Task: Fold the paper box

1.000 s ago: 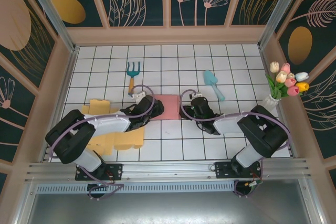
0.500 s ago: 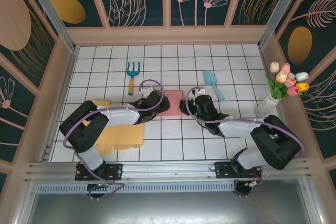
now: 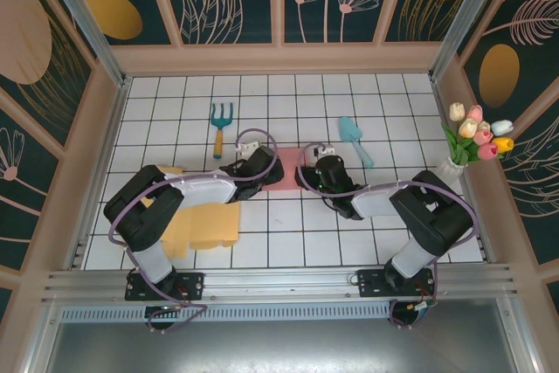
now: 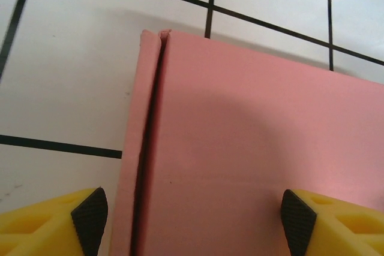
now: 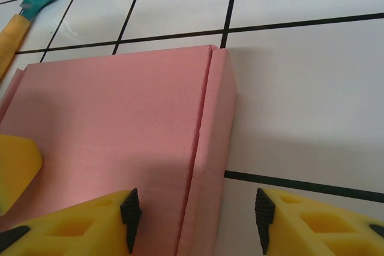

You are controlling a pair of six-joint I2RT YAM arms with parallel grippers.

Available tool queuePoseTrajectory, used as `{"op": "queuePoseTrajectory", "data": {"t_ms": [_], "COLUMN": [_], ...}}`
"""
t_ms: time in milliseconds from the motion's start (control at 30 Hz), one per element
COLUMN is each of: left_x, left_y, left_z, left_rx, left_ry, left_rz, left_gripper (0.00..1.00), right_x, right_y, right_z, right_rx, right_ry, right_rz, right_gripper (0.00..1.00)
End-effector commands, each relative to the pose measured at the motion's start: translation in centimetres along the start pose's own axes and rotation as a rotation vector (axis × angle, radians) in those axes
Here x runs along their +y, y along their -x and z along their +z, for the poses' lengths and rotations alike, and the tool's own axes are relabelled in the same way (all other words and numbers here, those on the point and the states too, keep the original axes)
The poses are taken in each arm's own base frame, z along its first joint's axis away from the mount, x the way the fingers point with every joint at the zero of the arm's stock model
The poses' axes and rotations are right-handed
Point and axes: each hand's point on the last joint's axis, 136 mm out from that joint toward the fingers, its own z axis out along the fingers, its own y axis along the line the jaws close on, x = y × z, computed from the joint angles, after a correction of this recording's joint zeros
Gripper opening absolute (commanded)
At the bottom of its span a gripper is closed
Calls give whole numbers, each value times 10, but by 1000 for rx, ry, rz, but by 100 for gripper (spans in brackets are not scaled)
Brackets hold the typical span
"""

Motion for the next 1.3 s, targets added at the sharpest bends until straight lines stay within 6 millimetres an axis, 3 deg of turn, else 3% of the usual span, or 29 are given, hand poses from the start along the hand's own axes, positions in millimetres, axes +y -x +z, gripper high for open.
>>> {"op": "queuePoseTrajectory", "data": {"t_ms": [0, 133, 333, 400, 433, 633, 667, 867, 1267], "left_x": [8, 0, -9, -22, -24, -18, -15, -15, 10], "left_y": [6, 14, 6, 16, 17, 19, 13, -5, -2], "left_z": [-10, -28, -42, -49, -51, -50, -43, -24, -24], "left_rx": [-5, 0, 83, 81, 86, 124, 141, 205, 139], "left_ry": [61, 37, -6, -40, -41, 139, 183, 219, 292], "left_rz": [-28, -138, -306, -378, -409, -437, -420, -405, -320], "left_gripper": [79, 80, 84, 99, 99, 99, 99, 99, 99], "right_x": [-8, -11, -12, -13, -13, -15, -15, -13, -12], "right_y": [-8, -12, -16, -17, -18, -20, -19, -19, -22], "right_z": [2, 2, 4, 4, 5, 4, 4, 3, 2], "right_rx": [0, 4, 12, 15, 17, 21, 20, 21, 28], "right_ry": [-17, -21, -17, -20, -21, -24, -25, -14, -4], "right_rz": [28, 34, 33, 29, 29, 21, 21, 16, 12], "right_gripper": [56, 56, 56, 56, 56, 56, 56, 56, 56]}}
